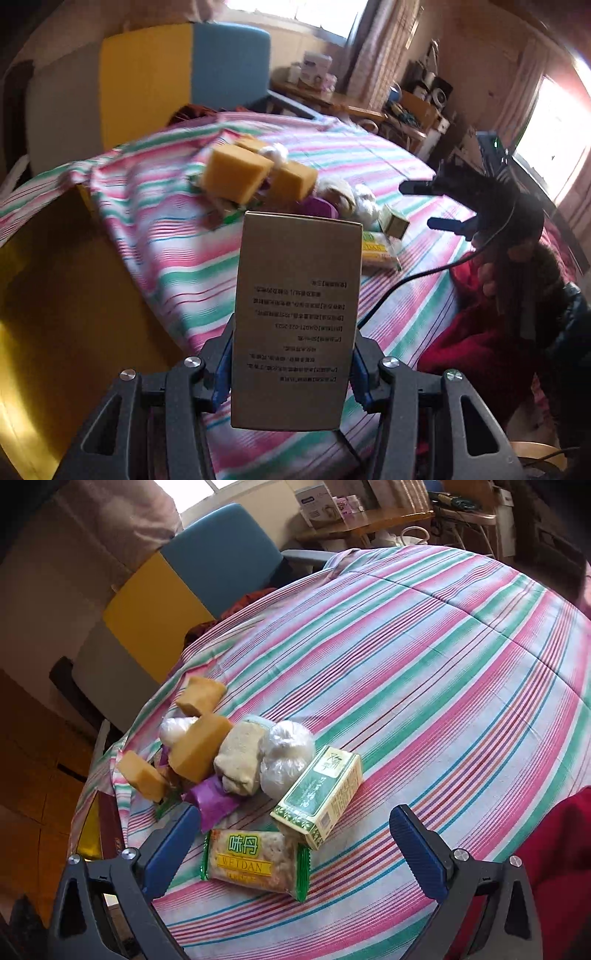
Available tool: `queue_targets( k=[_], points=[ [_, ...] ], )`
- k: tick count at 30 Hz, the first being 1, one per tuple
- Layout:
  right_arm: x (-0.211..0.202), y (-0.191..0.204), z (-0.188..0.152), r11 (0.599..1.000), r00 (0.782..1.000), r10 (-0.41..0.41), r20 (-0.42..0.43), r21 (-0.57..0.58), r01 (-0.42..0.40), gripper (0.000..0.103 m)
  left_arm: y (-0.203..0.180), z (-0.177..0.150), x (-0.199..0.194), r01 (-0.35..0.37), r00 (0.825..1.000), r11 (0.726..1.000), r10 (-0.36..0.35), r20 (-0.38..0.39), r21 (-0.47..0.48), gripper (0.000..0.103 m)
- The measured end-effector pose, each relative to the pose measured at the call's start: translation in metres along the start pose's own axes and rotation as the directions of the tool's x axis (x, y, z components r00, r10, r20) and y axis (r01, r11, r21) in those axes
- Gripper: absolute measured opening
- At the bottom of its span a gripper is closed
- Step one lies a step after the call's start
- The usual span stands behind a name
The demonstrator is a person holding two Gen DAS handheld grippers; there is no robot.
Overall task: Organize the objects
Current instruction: 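Grasp the beige cardboard box with the left tool and lift it, then carry the beige box into the gold tray with left tool while right tool grasps green oil box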
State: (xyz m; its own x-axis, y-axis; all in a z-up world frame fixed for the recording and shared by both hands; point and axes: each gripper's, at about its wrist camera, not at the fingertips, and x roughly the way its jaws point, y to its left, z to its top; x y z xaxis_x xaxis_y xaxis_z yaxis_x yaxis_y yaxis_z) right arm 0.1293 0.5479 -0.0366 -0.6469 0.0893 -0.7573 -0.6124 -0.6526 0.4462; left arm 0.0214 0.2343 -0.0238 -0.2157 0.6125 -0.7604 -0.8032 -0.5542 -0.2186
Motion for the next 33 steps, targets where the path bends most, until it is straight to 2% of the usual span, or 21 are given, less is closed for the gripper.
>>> queue_targets(
  k=[2,4,9,14,16,19,21,22,24,27,29,31,33],
  points=[
    [-0.001,0.01,-0.002,0.999,1.0,0.004,0.006,-0.05,-0.004,0.103,0.01,-0.003,-0.012,-0.01,1.0,1.0,0.01,0.02,-0.023,0.051],
    [-0.002,0.015,-0.004,0.996,1.0,-0.026,0.017,-0.083,0.027,0.103,0.021,-0.007,-0.025,-0.028,0.999,0.998,0.03,0.039,-0.049,0.051],
    [0.006,-0.003,0.001,0.995,0.995,-0.1,-0.021,-0.018,0.1,0.103,0.044,-0.019,-0.05,-0.055,0.995,0.992,0.064,0.081,-0.11,0.051],
    [0.017,0.001,0.008,0.987,0.986,-0.159,-0.049,-0.013,0.159,0.103,0.057,-0.029,-0.062,-0.065,0.991,0.986,0.081,0.102,-0.153,0.051],
    [0.028,0.003,0.013,0.982,0.979,-0.189,-0.076,-0.018,0.189,0.098,0.06,-0.033,-0.067,-0.073,0.99,0.984,0.091,0.112,-0.161,0.051],
    [0.049,0.001,0.016,0.966,0.957,-0.259,-0.132,-0.053,0.254,0.066,0.067,-0.038,-0.077,-0.092,0.986,0.98,0.115,0.125,-0.175,0.051],
    [0.062,-0.004,0.012,0.952,0.938,-0.304,-0.168,-0.077,0.295,0.034,0.078,-0.041,-0.084,-0.128,0.979,0.971,0.156,0.128,-0.203,0.051],
    [0.064,-0.006,0.011,0.948,0.933,-0.318,-0.167,-0.08,0.309,0.031,0.088,-0.043,-0.088,-0.158,0.974,0.959,0.19,0.123,-0.233,0.051],
    [0.059,-0.006,0.011,0.949,0.939,-0.313,-0.145,-0.091,0.303,0.031,0.11,-0.047,-0.093,-0.211,0.963,0.93,0.251,0.102,-0.3,0.051],
    [0.056,0.0,0.009,0.941,0.938,-0.327,-0.115,-0.135,0.312,0.031,0.153,-0.058,-0.098,-0.283,0.943,0.859,0.33,0.039,-0.428,0.051],
    [0.058,0.002,0.007,0.94,0.939,-0.325,-0.115,-0.15,0.307,0.031,0.173,-0.064,-0.103,-0.332,0.925,0.819,0.38,0.009,-0.467,0.051],
    [0.061,0.004,0.009,0.935,0.936,-0.332,-0.115,-0.167,0.312,0.031,0.187,-0.066,-0.105,-0.352,0.917,0.799,0.398,-0.01,-0.488,0.051],
    [0.06,0.003,0.01,0.935,0.937,-0.331,-0.113,-0.173,0.309,0.031,0.2,-0.066,-0.107,-0.34,0.921,0.784,0.39,-0.015,-0.519,0.051]
  ],
)
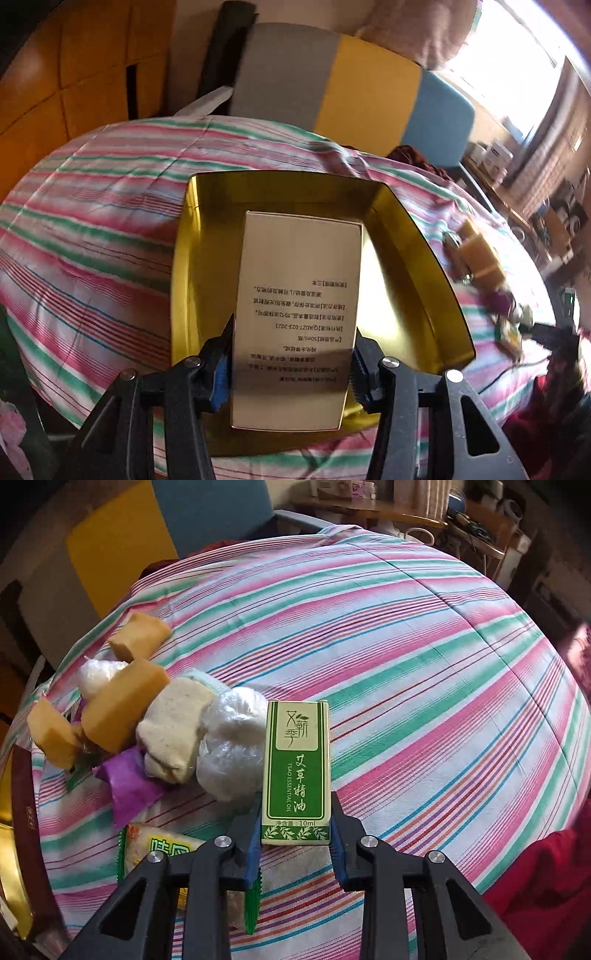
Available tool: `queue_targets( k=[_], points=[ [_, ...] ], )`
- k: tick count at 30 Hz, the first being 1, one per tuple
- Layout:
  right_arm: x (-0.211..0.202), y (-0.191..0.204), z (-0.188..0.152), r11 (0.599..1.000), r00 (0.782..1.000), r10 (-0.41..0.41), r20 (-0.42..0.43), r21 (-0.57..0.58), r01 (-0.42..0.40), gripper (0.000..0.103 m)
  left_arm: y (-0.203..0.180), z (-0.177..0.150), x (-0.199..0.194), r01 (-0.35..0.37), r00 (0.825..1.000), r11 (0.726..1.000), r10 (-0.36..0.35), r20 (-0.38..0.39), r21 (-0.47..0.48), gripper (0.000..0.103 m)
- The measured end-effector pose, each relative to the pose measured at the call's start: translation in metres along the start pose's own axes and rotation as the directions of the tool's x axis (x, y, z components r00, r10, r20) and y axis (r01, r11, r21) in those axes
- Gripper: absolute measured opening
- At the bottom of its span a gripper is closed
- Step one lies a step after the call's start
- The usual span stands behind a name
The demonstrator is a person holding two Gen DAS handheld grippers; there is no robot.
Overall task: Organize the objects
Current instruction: 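Carry the beige box into the gold tray with left tool while right tool grasps green oil box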
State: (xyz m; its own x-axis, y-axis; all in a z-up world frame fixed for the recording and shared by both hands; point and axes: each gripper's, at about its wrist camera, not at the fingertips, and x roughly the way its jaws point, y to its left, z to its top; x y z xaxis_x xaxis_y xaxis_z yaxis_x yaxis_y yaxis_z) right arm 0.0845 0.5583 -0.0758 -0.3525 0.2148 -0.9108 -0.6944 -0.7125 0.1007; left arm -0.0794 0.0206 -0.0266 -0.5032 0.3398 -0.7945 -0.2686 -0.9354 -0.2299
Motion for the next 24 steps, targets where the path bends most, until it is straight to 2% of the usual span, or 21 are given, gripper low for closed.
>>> queue_targets(
  k=[7,10,16,24],
  points=[
    [-0.001,0.006,0.004,1.0,1.0,-0.014,0.005,-0.024,0.014,0.031,0.018,0.032,0.024,-0.043,0.999,0.998,0.043,-0.021,-0.036,0.051],
    [-0.001,0.007,0.004,0.999,1.0,-0.018,0.007,-0.032,0.018,0.031,0.016,0.046,0.041,-0.077,0.996,0.997,0.076,-0.039,-0.019,0.051],
    [0.001,0.009,0.002,0.998,1.0,-0.026,0.004,-0.048,0.027,0.031,0.027,0.07,0.078,-0.132,0.986,0.991,0.129,-0.106,-0.02,0.052],
    [0.004,0.013,0.0,0.996,0.999,-0.043,-0.009,-0.075,0.042,0.031,0.032,0.092,0.111,-0.201,0.972,0.979,0.201,-0.12,0.009,0.053]
  ],
)
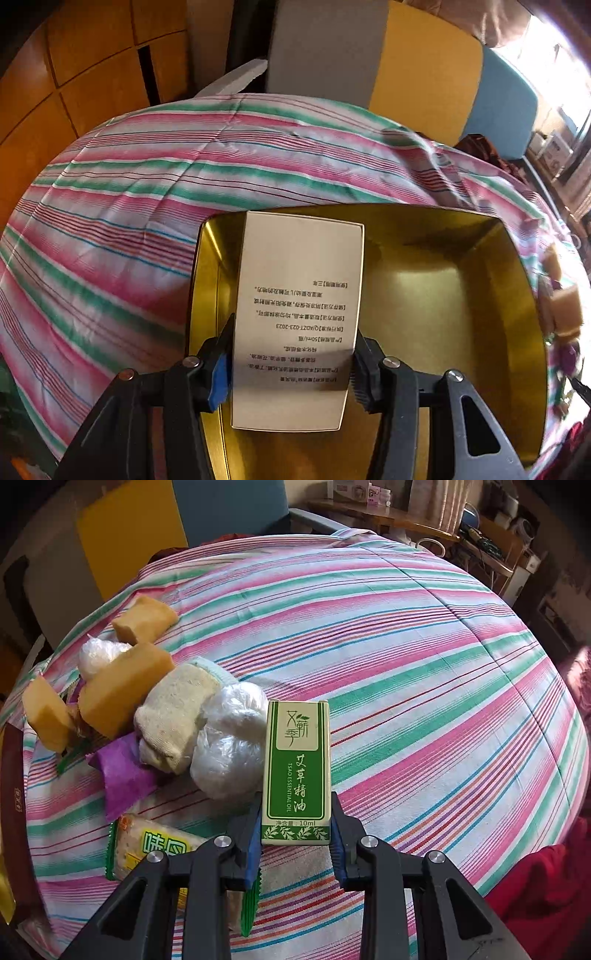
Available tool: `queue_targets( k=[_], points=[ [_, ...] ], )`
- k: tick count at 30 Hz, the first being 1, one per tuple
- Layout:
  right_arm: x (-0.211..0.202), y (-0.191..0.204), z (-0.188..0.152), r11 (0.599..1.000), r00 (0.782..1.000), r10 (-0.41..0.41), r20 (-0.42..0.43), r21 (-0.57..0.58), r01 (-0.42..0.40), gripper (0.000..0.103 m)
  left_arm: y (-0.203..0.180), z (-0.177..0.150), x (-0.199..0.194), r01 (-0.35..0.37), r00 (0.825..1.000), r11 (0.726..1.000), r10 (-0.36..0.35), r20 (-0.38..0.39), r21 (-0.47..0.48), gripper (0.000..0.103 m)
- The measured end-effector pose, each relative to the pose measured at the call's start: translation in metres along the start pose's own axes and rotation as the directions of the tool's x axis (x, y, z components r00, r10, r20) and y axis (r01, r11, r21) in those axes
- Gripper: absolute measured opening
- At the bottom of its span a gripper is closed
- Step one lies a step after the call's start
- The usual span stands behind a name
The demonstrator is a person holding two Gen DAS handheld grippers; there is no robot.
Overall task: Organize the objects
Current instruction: 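Carry the beige box into the gold tray with left tool while right tool grasps green oil box, then carry the green oil box into the gold tray and open the right tool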
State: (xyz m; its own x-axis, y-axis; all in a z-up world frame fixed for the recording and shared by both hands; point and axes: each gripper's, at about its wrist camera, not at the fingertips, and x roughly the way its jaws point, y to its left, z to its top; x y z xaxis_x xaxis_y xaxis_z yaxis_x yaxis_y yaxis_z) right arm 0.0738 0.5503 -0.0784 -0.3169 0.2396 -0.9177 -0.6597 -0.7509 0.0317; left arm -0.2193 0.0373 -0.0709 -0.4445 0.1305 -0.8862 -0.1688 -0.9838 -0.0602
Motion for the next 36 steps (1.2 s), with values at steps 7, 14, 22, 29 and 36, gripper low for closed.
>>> queue_targets(
  k=[7,14,22,29,36],
  points=[
    [0.002,0.001,0.0,1.0,1.0,-0.003,-0.004,-0.006,0.003,0.031,-0.002,0.003,-0.011,0.023,0.999,1.0,-0.023,0.036,-0.002,0.076],
    [0.003,0.003,0.0,1.0,1.0,-0.013,0.0,-0.021,0.013,0.031,-0.008,-0.032,-0.07,0.005,0.984,1.0,-0.008,0.176,0.017,0.076],
    [-0.015,0.004,0.003,1.0,0.996,-0.012,0.086,-0.019,0.014,0.031,-0.023,-0.1,-0.128,0.045,0.96,0.997,-0.058,0.273,0.055,0.076],
    [-0.063,0.027,0.004,0.995,0.972,0.079,0.219,-0.074,-0.064,0.031,-0.024,-0.125,-0.14,0.043,0.958,0.997,-0.061,0.281,0.068,0.076],
    [-0.106,0.115,-0.01,0.935,0.927,0.3,0.224,-0.259,-0.24,0.031,-0.019,-0.134,-0.142,0.063,0.956,0.997,-0.074,0.282,0.048,0.076]
  ],
)
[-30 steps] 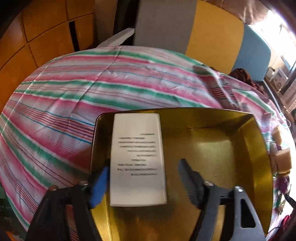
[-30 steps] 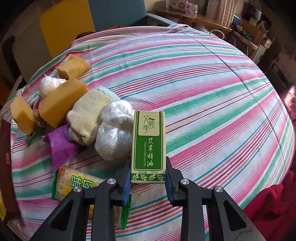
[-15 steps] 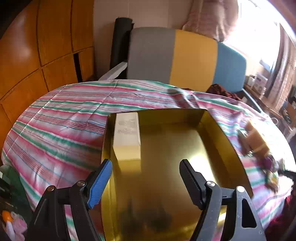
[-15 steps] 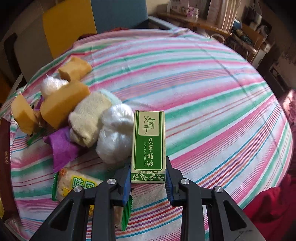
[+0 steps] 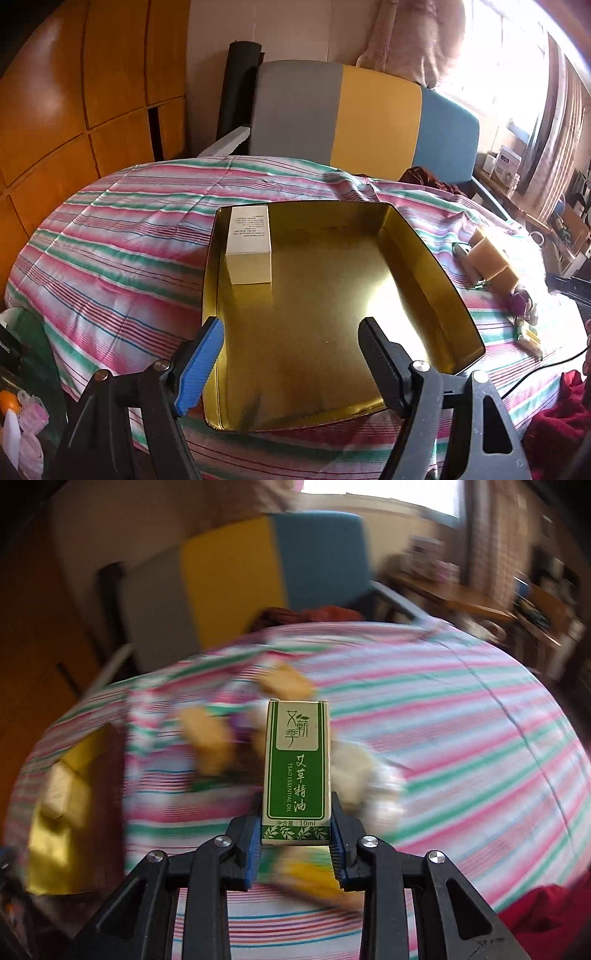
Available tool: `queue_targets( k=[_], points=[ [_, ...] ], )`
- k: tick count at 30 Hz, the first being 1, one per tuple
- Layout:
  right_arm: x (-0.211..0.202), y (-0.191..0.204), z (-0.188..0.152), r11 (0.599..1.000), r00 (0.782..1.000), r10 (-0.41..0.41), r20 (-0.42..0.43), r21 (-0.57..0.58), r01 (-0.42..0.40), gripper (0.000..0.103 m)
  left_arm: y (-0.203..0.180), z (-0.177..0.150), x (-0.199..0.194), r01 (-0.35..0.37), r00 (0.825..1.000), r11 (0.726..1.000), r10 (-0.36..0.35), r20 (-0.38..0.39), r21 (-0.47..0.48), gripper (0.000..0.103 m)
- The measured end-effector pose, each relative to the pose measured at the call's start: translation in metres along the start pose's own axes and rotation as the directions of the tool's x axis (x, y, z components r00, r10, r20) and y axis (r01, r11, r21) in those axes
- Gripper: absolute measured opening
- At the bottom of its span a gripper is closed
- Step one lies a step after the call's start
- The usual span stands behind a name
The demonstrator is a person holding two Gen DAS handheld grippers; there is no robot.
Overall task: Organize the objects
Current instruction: 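Carry the green oil box into the gold tray and open the right tool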
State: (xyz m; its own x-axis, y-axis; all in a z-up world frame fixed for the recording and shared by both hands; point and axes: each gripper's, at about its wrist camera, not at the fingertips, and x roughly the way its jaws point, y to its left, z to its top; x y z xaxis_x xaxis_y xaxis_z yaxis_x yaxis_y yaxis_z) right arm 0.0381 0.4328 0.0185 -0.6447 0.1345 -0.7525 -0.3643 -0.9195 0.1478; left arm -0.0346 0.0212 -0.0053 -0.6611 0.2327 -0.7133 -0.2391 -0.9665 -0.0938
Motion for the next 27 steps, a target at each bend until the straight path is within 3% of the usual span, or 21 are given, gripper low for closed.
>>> queue_targets(
  k=[5,7,11,15,20,23,25,27],
  points=[
    [0.012,0.097,-0.001,0.968,0.979,0.195,-0.063,-0.148,-0.202,0.031,0.02,-0.003,-0.005,-0.022,1.0,0.999,0.022,0.004,-0.049,0.076],
    [0.025,0.139,-0.005,0.936,0.949,0.288,-0.125,-0.173,-0.307,0.031,0.033,-0.005,-0.007,-0.034,0.999,0.997,0.034,0.001,-0.075,0.076],
    [0.052,0.216,-0.017,0.88,0.901,0.374,-0.221,-0.222,-0.42,0.032,0.059,-0.011,-0.014,-0.054,0.999,0.991,0.054,-0.006,-0.119,0.076],
    [0.085,0.276,-0.028,0.849,0.869,0.381,-0.315,-0.254,-0.464,0.033,0.079,-0.018,-0.014,-0.066,0.998,0.984,0.063,-0.027,-0.168,0.076],
    [0.119,0.329,-0.05,0.842,0.853,0.337,-0.398,-0.277,-0.462,0.033,0.096,-0.023,-0.011,-0.053,0.998,0.977,0.044,-0.047,-0.207,0.075],
    [0.122,0.338,-0.052,0.836,0.84,0.357,-0.408,-0.261,-0.482,0.033,0.098,-0.023,-0.011,-0.046,0.999,0.977,0.039,-0.036,-0.21,0.075],
    [0.117,0.339,-0.056,0.833,0.847,0.351,-0.399,-0.279,-0.477,0.035,0.097,-0.024,-0.009,-0.044,0.999,0.977,0.037,-0.04,-0.21,0.075],
    [0.11,0.336,-0.057,0.831,0.85,0.349,-0.395,-0.289,-0.475,0.046,0.095,-0.025,-0.006,-0.047,0.998,0.978,0.038,-0.049,-0.206,0.075]
  ],
)
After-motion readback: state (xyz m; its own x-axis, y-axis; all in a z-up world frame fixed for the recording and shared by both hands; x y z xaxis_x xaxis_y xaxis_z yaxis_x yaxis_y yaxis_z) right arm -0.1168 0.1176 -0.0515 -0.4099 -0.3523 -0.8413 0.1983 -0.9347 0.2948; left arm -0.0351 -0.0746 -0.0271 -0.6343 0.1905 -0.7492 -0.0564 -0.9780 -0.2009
